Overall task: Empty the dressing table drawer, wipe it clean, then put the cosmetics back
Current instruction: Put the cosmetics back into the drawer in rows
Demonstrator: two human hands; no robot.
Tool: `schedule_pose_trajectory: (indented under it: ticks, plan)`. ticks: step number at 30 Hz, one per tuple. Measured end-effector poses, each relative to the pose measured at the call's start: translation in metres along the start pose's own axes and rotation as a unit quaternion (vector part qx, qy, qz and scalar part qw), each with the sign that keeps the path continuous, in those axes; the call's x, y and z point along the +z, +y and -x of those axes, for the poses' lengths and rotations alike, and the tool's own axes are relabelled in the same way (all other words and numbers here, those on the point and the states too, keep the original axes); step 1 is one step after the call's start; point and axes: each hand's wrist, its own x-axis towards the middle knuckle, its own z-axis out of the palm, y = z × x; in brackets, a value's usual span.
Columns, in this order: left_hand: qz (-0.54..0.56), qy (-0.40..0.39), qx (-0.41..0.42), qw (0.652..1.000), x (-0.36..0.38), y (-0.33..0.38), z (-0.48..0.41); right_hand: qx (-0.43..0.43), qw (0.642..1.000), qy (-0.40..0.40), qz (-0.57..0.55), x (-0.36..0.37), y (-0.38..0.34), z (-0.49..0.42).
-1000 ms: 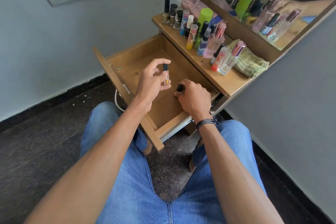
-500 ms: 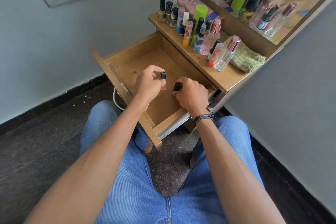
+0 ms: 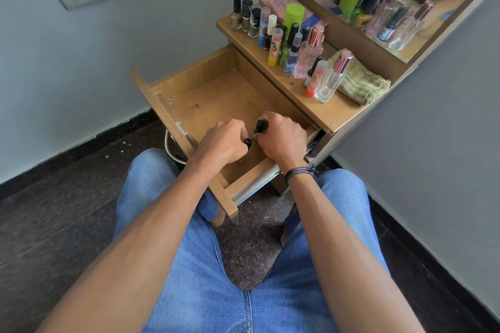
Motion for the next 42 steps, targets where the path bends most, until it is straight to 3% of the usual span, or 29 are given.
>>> schedule_pose_trajectory:
  ticks: [8, 15, 19, 21, 24, 26, 28, 36, 42]
  plan:
    - [0.011, 0.017, -0.011, 1.0, -0.003, 0.001, 0.004, -0.008, 1.0, 0.008, -0.008, 0.001, 0.001, 0.002]
    - [-0.013, -0.001, -0.017, 1.0, -0.01, 0.006, 0.01, -0.026, 0.988, 0.022, -0.149, -0.012, 0.008, 0.015]
    - [-0.013, -0.013, -0.027, 0.999, -0.012, 0.008, 0.012, -0.021, 0.974, 0.095, -0.206, -0.046, 0.012, 0.021]
    - [-0.007, -0.014, -0.029, 0.999, -0.012, 0.008, 0.013, -0.011, 0.946, 0.187, -0.264, -0.061, 0.014, 0.024]
    - [0.0, -0.016, -0.027, 0.999, -0.013, 0.008, 0.014, 0.019, 0.861, 0.376, -0.342, -0.075, 0.018, 0.026]
    - [0.001, -0.021, -0.032, 0.999, -0.013, 0.008, 0.014, 0.053, 0.811, 0.438, -0.385, -0.078, 0.024, 0.022]
    - [-0.001, -0.032, -0.035, 0.999, -0.013, 0.008, 0.014, 0.08, 0.788, 0.451, -0.411, -0.078, 0.03, 0.018]
    - [-0.016, -0.055, -0.016, 0.998, -0.005, 0.006, 0.009, 0.097, 0.841, 0.335, -0.413, -0.06, 0.048, 0.004]
    - [-0.108, -0.103, 0.064, 0.987, 0.01, 0.012, 0.011, 0.083, 0.878, 0.295, -0.369, -0.057, 0.053, -0.003]
